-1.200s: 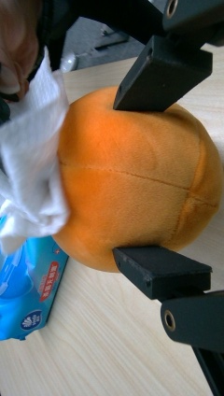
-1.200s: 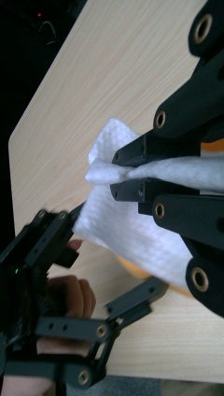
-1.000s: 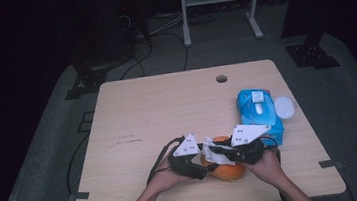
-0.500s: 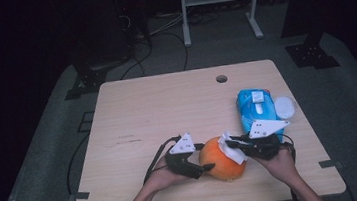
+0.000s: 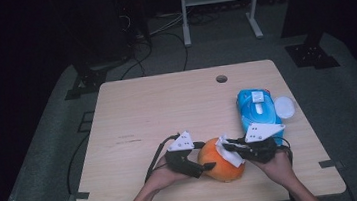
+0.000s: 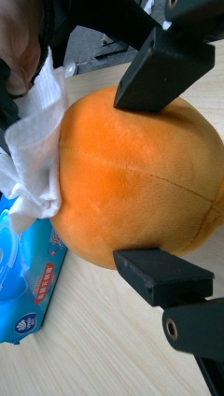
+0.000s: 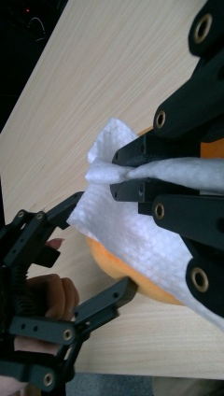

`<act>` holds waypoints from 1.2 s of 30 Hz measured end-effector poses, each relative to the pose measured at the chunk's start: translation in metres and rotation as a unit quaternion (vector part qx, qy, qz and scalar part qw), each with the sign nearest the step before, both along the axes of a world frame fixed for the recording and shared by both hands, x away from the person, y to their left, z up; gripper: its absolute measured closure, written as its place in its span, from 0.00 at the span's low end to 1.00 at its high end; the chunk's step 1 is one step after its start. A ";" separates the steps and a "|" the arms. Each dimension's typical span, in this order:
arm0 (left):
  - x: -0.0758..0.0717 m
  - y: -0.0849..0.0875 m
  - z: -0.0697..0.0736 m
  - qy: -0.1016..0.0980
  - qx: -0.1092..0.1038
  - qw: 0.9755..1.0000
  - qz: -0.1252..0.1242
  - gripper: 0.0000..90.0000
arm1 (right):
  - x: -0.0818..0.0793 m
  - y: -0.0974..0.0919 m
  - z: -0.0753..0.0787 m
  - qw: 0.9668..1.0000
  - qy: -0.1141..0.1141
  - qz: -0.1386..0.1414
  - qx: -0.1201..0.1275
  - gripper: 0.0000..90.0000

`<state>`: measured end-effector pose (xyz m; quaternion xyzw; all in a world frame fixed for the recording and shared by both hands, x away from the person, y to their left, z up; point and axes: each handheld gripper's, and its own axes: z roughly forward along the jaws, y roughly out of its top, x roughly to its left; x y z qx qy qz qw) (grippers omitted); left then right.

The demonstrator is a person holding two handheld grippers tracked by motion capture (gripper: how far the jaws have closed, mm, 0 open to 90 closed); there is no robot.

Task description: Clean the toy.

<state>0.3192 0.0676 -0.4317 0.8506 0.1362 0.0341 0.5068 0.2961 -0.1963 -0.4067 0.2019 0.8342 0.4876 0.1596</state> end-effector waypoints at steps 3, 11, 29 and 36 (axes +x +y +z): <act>-0.001 -0.001 0.001 -0.006 0.004 1.000 -0.001 0.26 | -0.001 0.008 0.003 1.000 -0.007 0.006 0.000 0.92; -0.002 0.001 -0.001 -0.013 0.012 1.000 0.000 0.28 | -0.001 0.028 0.006 0.999 -0.013 0.036 -0.003 0.92; -0.004 -0.004 0.003 -0.024 -0.005 1.000 0.001 0.22 | -0.005 0.008 -0.005 1.000 0.000 0.016 0.000 0.91; 0.003 0.009 -0.007 -0.002 0.008 1.000 0.017 0.27 | -0.002 0.005 -0.005 1.000 0.003 0.015 -0.007 0.91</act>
